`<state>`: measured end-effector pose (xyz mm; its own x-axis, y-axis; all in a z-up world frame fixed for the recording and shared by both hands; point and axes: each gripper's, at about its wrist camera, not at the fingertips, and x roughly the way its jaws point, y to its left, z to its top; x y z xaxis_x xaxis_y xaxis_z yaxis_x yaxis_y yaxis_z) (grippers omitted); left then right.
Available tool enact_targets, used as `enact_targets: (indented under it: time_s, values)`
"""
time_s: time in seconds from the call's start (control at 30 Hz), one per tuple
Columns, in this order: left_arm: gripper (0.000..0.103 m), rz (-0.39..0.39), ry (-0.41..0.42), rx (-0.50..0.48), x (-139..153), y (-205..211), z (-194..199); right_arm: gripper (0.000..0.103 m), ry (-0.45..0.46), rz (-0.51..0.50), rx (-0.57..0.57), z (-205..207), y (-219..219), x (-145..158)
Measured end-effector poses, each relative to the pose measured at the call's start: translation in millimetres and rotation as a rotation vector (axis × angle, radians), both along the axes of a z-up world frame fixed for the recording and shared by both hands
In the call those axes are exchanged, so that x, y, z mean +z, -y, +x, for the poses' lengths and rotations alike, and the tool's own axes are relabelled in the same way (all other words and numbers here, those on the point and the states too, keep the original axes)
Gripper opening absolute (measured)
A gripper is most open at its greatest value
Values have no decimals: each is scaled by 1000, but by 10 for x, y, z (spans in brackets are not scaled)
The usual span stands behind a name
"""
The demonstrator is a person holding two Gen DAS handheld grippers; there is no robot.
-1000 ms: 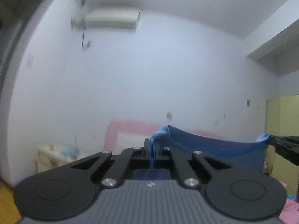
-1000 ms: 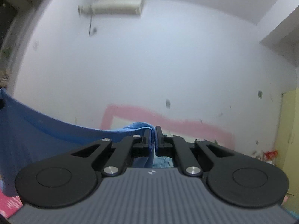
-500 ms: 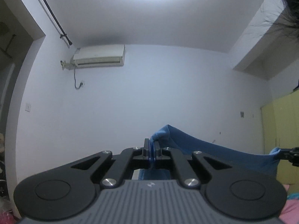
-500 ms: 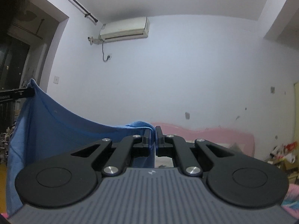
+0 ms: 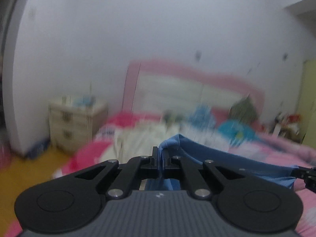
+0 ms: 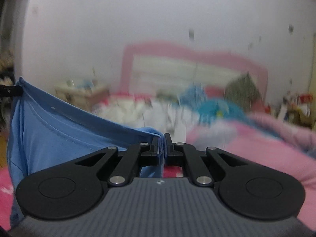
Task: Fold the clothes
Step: 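Lift the blue T-shirt with both grippers and shake it out in the air, then lay the blue T-shirt on the bedspread and open both grippers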
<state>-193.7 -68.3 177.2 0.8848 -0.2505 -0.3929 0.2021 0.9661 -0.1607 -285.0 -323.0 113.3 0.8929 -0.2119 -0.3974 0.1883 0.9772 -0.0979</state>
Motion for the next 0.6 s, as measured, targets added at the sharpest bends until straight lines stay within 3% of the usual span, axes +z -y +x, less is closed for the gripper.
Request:
enact_targets:
  time_s: [0.23, 0.47, 0.6]
  values:
    - [3, 89, -153, -29, -804, 407, 1371, 2, -165, 7, -86, 1293, 226, -838]
    - [3, 194, -227, -40, -1796, 528, 2097, 2, -271, 25, -88, 2158, 422, -1433]
    - [3, 248, -249, -17, -2165, 596, 2375, 2, -314, -7, -57, 2595, 416, -1770]
